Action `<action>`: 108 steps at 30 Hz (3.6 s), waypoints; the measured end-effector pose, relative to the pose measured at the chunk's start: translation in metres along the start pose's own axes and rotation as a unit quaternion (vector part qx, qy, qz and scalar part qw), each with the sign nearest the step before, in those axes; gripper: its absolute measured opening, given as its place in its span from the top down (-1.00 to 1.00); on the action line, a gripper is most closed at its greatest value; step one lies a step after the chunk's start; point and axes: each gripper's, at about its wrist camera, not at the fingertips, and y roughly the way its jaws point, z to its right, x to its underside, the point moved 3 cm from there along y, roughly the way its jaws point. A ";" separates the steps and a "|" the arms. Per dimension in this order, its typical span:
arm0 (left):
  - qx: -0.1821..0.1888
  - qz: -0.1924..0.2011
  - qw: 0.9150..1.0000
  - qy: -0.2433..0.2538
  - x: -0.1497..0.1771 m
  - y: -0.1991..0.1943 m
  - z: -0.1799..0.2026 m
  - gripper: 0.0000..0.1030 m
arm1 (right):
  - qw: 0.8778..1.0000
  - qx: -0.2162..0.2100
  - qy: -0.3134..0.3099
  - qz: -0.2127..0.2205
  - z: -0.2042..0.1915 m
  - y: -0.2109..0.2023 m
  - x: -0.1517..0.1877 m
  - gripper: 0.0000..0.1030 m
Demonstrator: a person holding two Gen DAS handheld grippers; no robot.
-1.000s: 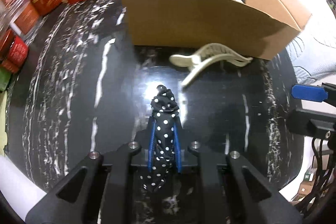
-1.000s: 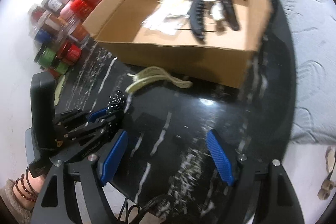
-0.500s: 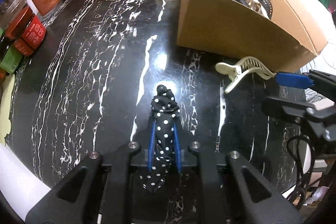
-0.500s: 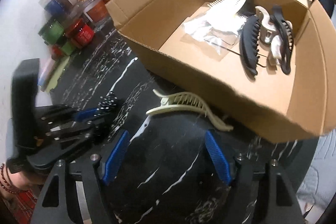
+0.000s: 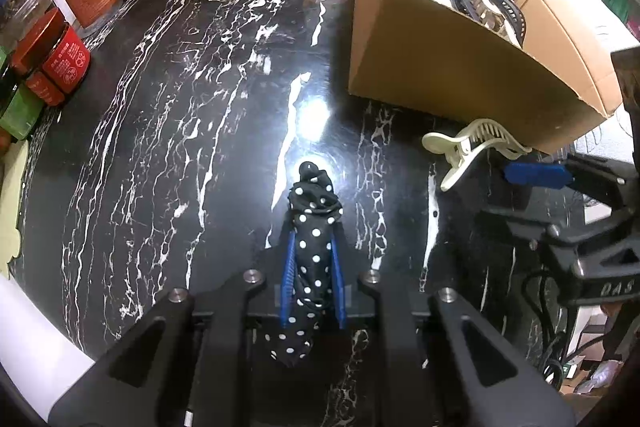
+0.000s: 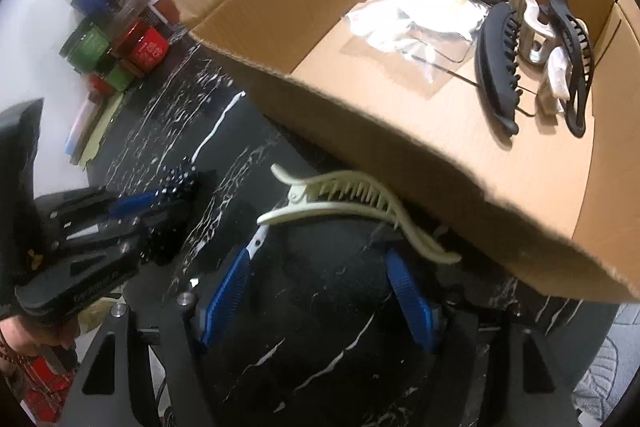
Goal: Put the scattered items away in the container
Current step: 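Hold the scrunchie in the left gripper while the right approaches the cream claw clip, then close the right gripper on the cream claw clip and lift it, then carry the scrunchie in the left gripper while the right carries the claw clip over the box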
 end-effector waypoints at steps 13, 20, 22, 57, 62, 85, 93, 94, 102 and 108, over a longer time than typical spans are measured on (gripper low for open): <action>0.004 0.001 1.000 -0.003 0.001 0.000 -0.001 0.71 | 0.997 -0.044 0.003 0.068 -0.011 -0.031 -0.001 -0.40; 0.007 0.001 1.000 -0.004 0.001 -0.001 -0.001 0.71 | 0.997 0.011 -0.020 0.072 -0.010 -0.021 -0.019 -0.40; 0.008 0.002 1.000 -0.005 0.000 0.000 -0.001 0.71 | 0.998 0.016 -0.023 0.065 -0.009 -0.016 -0.019 -0.40; 0.012 0.003 1.000 -0.007 -0.014 0.005 0.000 0.70 | 0.991 0.043 -0.120 0.028 -0.022 0.011 -0.018 0.56; 0.011 0.002 1.000 -0.007 -0.016 0.005 0.002 0.70 | 0.992 0.057 -0.109 0.029 -0.014 0.007 -0.013 0.65; 0.029 -0.015 0.999 0.041 0.004 0.007 0.050 0.70 | 0.995 0.090 -0.035 0.023 0.010 -0.023 0.053 0.68; 0.033 -0.025 0.996 0.075 0.027 0.000 0.081 0.71 | 0.996 0.087 -0.016 0.020 0.014 -0.035 0.080 0.68; 0.033 -0.025 0.996 0.078 0.029 -0.001 0.085 0.71 | 0.996 0.086 -0.014 0.021 0.015 -0.037 0.083 0.68; 0.032 -0.015 0.995 0.095 0.026 -0.014 0.107 0.71 | 0.996 0.082 -0.001 0.027 0.018 -0.057 0.102 0.68; 0.027 0.005 0.994 0.110 0.013 -0.037 0.110 0.71 | 0.996 0.080 0.001 0.034 0.018 -0.075 0.106 0.68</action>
